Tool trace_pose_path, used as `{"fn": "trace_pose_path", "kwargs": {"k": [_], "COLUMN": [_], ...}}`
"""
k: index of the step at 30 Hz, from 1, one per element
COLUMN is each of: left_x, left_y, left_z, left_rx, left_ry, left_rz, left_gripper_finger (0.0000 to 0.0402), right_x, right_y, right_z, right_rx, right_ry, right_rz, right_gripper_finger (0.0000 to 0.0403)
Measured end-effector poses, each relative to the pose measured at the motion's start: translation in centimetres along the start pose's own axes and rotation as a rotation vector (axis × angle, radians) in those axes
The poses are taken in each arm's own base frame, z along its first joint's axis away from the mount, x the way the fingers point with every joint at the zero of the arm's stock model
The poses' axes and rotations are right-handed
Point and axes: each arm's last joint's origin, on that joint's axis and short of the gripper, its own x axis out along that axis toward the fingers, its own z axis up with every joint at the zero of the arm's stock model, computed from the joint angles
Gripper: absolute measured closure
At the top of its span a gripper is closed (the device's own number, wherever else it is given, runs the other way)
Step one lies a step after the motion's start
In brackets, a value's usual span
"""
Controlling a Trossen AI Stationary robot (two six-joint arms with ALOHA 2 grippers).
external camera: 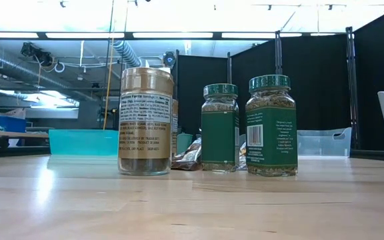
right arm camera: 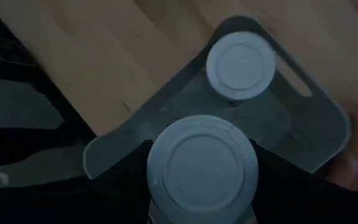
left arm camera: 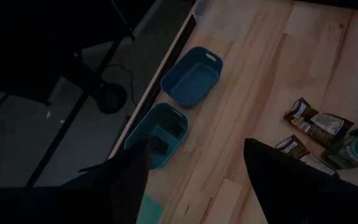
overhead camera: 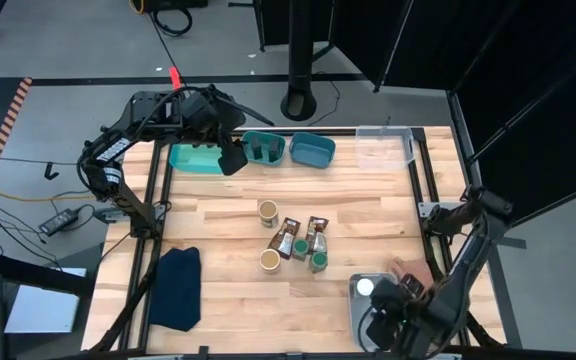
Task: Sort spices by type
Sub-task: Put the white seasoning bottle into the gray bin
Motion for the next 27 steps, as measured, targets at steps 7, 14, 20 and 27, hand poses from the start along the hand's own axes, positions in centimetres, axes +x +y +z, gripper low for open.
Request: {"fn": "trace_pose_path", "kwargs": {"k": [7,14,20,27], "left_x": [0.0,0.0,0.0,0.0], "left_y": [0.0,0.0,0.0,0.0], "left_z": [0.0,0.0,0.0,0.0], "left_rx": [0.001,0.003,0.004,0.007], "left_ry": [0.001,0.001,0.001,0.001], "left_rz": [0.000,0.000,0.000,0.009], "left_gripper_finger": [0.0138,0.0138,0.0138,0.0138], "right_x": [2.5,2.8,3.1,3.9], "right_y": [0.9,0.7,0.6,0.5], "right_z": [-0.9,-1.7,-2.5,-2.7], "right_rx": [0.012,0.080,0.094,0.090], "right_ry": [0.006,-0.065,-0.087,-0.090], "right_rz": [-0.072,-0.094,-0.112,-0.130], "right_gripper_finger": [0.0190,0.0190,0.0190,0.0168]}}
